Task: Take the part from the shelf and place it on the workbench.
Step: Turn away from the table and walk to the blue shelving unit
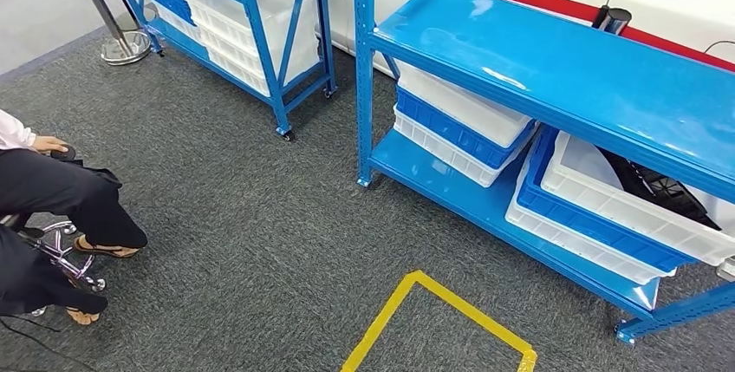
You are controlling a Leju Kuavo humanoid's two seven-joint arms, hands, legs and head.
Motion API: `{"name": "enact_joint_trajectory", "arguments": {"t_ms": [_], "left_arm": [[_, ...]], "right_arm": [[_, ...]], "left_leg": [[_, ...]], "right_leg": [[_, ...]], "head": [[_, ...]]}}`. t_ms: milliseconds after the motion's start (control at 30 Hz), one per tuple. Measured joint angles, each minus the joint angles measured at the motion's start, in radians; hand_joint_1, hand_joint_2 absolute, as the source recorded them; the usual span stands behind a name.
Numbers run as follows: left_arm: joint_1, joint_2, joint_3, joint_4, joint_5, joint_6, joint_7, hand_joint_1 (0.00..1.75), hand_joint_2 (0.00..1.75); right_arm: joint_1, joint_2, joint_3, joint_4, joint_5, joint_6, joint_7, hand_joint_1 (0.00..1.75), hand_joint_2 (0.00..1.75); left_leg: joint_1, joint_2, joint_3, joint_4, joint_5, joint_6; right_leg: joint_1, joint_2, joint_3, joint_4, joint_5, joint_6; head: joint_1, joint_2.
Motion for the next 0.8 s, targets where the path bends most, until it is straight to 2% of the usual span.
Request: {"name": "enact_joint_trajectory", "arguments": {"t_ms": [67, 133, 167, 200, 233, 267, 300, 333, 367, 400, 433, 500, 533, 567, 633, 667, 700, 733, 767, 800], "left_arm": [[-0.001, 0.000, 0.000, 0.000, 0.000, 0.000, 0.000, 0.00, 0.00], [0.000, 0.000, 0.000, 0.000, 0.000, 0.000, 0.000, 0.00, 0.00], [0.001, 0.000, 0.000, 0.000, 0.000, 0.000, 0.000, 0.00, 0.00], [0.001, 0.000, 0.000, 0.000, 0.000, 0.000, 0.000, 0.00, 0.00], [0.001, 0.000, 0.000, 0.000, 0.000, 0.000, 0.000, 0.00, 0.00], [0.001, -0.001, 0.000, 0.000, 0.000, 0.000, 0.000, 0.00, 0.00], [0.001, -0.001, 0.000, 0.000, 0.000, 0.000, 0.000, 0.00, 0.00], [0.001, -0.001, 0.000, 0.000, 0.000, 0.000, 0.000, 0.00, 0.00], [0.001, -0.001, 0.000, 0.000, 0.000, 0.000, 0.001, 0.00, 0.00], [0.001, -0.001, 0.000, 0.000, 0.000, 0.000, 0.001, 0.00, 0.00], [0.000, -0.001, 0.000, 0.000, 0.001, 0.000, 0.002, 0.00, 0.00], [-0.003, -0.001, 0.000, 0.000, 0.002, 0.002, 0.004, 0.00, 0.00], [-0.005, -0.002, 0.001, 0.000, 0.002, 0.003, 0.004, 0.00, 0.00], [-0.006, -0.002, 0.001, 0.000, 0.003, 0.005, 0.004, 0.00, 0.00], [-0.004, -0.002, 0.003, 0.000, 0.006, 0.009, 0.004, 0.00, 0.00], [-0.003, -0.003, 0.003, 0.000, 0.007, 0.011, 0.004, 0.00, 0.00], [-0.001, -0.003, 0.004, 0.000, 0.008, 0.011, 0.005, 0.00, 0.00], [0.000, -0.003, 0.004, 0.000, 0.009, 0.012, 0.005, 0.00, 0.00], [0.000, -0.003, 0.004, 0.000, 0.010, 0.012, 0.005, 0.00, 0.00], [0.000, -0.002, 0.005, 0.000, 0.010, 0.012, 0.005, 0.00, 0.00]], "right_arm": [[0.000, 0.000, -0.001, 0.000, -0.001, 0.000, 0.000, 0.00, 0.00], [-0.002, 0.000, -0.002, 0.000, -0.001, 0.000, 0.000, 0.00, 0.00], [-0.002, -0.001, -0.003, 0.000, -0.001, 0.000, 0.000, 0.00, 0.00], [-0.001, -0.001, -0.004, 0.000, -0.001, 0.000, 0.000, 0.00, 0.00], [0.000, -0.001, -0.005, 0.000, 0.000, 0.000, 0.000, 0.00, 0.00], [0.002, -0.002, -0.006, 0.000, 0.001, 0.000, 0.000, 0.00, 0.00], [0.002, -0.003, -0.006, 0.000, 0.002, 0.000, 0.000, 0.00, 0.00], [0.000, -0.003, -0.006, 0.000, 0.004, 0.000, 0.000, 0.00, 0.00], [-0.002, -0.003, -0.006, 0.000, 0.004, 0.000, 0.000, 0.00, 0.00], [-0.004, -0.003, -0.006, 0.000, 0.005, 0.001, 0.000, 0.00, 0.00], [-0.006, -0.003, -0.006, 0.000, 0.006, 0.001, 0.000, 0.00, 0.00], [-0.005, -0.004, -0.006, 0.000, 0.010, 0.001, 0.000, 0.00, 0.00], [-0.005, -0.004, -0.006, 0.000, 0.012, 0.001, 0.001, 0.00, 0.00], [-0.005, -0.005, -0.006, 0.000, 0.013, 0.001, 0.001, 0.00, 0.00], [-0.007, -0.004, -0.006, 0.000, 0.014, 0.001, 0.003, 0.00, 0.00], [-0.007, -0.004, -0.006, 0.000, 0.014, 0.002, 0.005, 0.00, 0.00], [-0.007, -0.004, -0.006, 0.000, 0.014, 0.002, 0.006, 0.00, 0.00], [-0.006, -0.004, -0.006, 0.000, 0.014, 0.002, 0.007, 0.00, 0.00], [-0.006, -0.005, -0.006, 0.000, 0.014, 0.002, 0.007, 0.00, 0.00], [-0.006, -0.005, -0.006, 0.000, 0.014, 0.002, 0.007, 0.00, 0.00]], "left_leg": [[0.003, 0.025, 0.004, -0.015, 0.009, 0.015], [0.002, 0.052, 0.004, -0.019, 0.012, 0.020], [0.001, 0.067, 0.004, -0.019, 0.011, 0.021], [0.000, 0.080, 0.003, -0.019, 0.011, 0.020], [0.000, 0.092, 0.004, -0.018, 0.010, 0.019], [0.001, 0.102, 0.005, -0.018, 0.009, 0.018], [0.002, 0.112, 0.007, -0.018, 0.007, 0.015], [0.000, 0.121, 0.010, -0.016, 0.004, 0.009], [-0.002, 0.130, 0.013, -0.015, 0.000, 0.003], [-0.005, 0.139, 0.017, -0.014, -0.004, -0.003], [-0.006, 0.148, 0.021, -0.014, -0.007, -0.010], [-0.001, 0.158, 0.027, -0.012, -0.013, -0.022], [0.003, 0.144, 0.025, -0.001, -0.025, -0.029], [0.005, 0.120, 0.012, 0.031, -0.049, -0.034], [0.007, 0.068, -0.042, 0.153, -0.120, -0.038], [0.007, 0.057, -0.074, 0.221, -0.149, -0.038], [0.007, 0.053, -0.098, 0.267, -0.161, -0.037], [0.007, 0.051, -0.106, 0.278, -0.151, -0.035], [0.007, 0.048, -0.096, 0.246, -0.121, -0.032], [0.007, 0.038, -0.069, 0.183, -0.080, -0.027]], "right_leg": [[0.003, -0.039, -0.029, 0.052, -0.029, 0.001], [0.001, -0.085, -0.091, 0.179, -0.089, -0.004], [-0.001, -0.093, -0.121, 0.242, -0.113, -0.002], [-0.003, -0.098, -0.136, 0.278, -0.123, 0.003], [-0.005, -0.101, -0.132, 0.275, -0.118, 0.012], [-0.008, -0.108, -0.107, 0.232, -0.098, 0.022], [-0.010, -0.126, -0.065, 0.157, -0.071, 0.031], [-0.011, -0.151, -0.025, 0.084, -0.047, 0.037], [-0.010, -0.170, 0.005, 0.027, -0.028, 0.036], [-0.008, -0.183, 0.022, -0.005, -0.018, 0.031], [-0.004, -0.183, 0.022, -0.012, -0.015, 0.022], [-0.006, -0.161, 0.020, -0.012, -0.013, 0.007], [-0.010, -0.150, 0.021, -0.013, -0.010, 0.000], [-0.013, -0.139, 0.023, -0.014, -0.008, -0.008], [-0.013, -0.118, 0.024, -0.014, -0.004, -0.018], [-0.010, -0.106, 0.023, -0.013, -0.004, -0.021], [-0.008, -0.093, 0.024, -0.013, -0.003, -0.022], [-0.006, -0.079, 0.025, -0.013, -0.004, -0.022], [-0.005, -0.065, 0.027, -0.013, -0.004, -0.022], [-0.005, -0.052, 0.029, -0.013, -0.004, -0.022]], "head": [[0.003, 0.000], [0.007, 0.000], [0.008, 0.000], [0.007, 0.000], [0.008, 0.000], [0.008, 0.000], [0.008, 0.000], [0.009, 0.000], [0.009, 0.000], [0.007, 0.000], [0.006, 0.000], [0.003, 0.000], [0.003, 0.000], [0.001, 0.000], [-0.001, 0.000], [-0.001, 0.000], [-0.001, 0.000], [-0.001, 0.000], [-0.001, 0.000], [-0.001, 0.000]]}}
